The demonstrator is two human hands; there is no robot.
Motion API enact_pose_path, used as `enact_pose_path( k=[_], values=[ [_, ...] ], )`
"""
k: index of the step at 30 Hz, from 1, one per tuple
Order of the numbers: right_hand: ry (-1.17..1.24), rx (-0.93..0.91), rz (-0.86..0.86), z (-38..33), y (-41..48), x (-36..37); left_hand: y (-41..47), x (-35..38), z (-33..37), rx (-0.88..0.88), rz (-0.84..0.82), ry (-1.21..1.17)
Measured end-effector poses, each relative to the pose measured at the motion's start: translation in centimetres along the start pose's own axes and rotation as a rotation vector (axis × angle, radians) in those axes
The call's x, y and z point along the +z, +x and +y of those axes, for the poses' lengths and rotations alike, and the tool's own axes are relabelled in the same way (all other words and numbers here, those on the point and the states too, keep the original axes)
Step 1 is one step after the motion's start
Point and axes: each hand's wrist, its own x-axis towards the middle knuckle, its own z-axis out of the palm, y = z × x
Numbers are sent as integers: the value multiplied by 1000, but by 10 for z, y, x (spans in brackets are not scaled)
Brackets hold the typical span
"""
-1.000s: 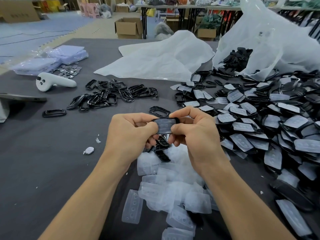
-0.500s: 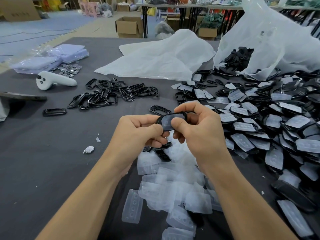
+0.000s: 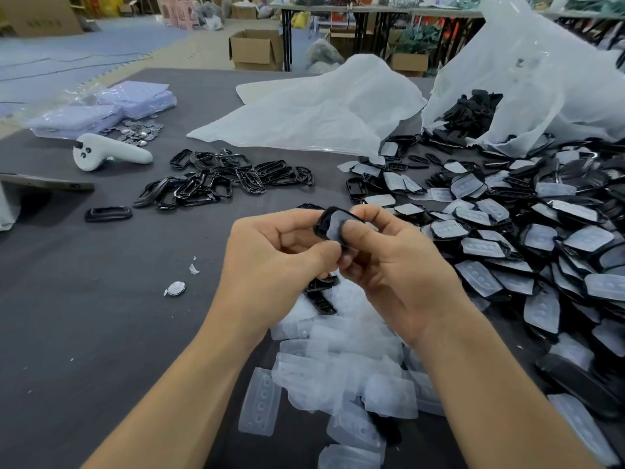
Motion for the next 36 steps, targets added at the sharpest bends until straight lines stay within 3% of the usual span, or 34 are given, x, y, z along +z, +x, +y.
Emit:
enact_pose_path(
  k=[2, 5, 8, 12, 17, 30, 36],
  values=[
    [62, 25, -59, -1, -1, -1, -1, 1, 1, 43, 4, 11],
    [-24, -74, 27, 2, -1, 2, -3, 5, -1, 63, 92, 110],
    [-184, -225, 127, 5, -2, 6, -2, 8, -3, -12, 191, 161],
    [-319, -342, 195, 7, -4, 7, 0, 8, -1, -151, 173, 46],
    [-321, -342, 211, 7, -5, 10, 1, 7, 0, -237, 135, -38],
    [-473, -346, 190, 9, -3, 8, 3, 6, -4, -188, 147, 67],
    [-714, -413, 222, 11, -2, 4, 4, 4, -9, -124, 170, 159]
  ],
)
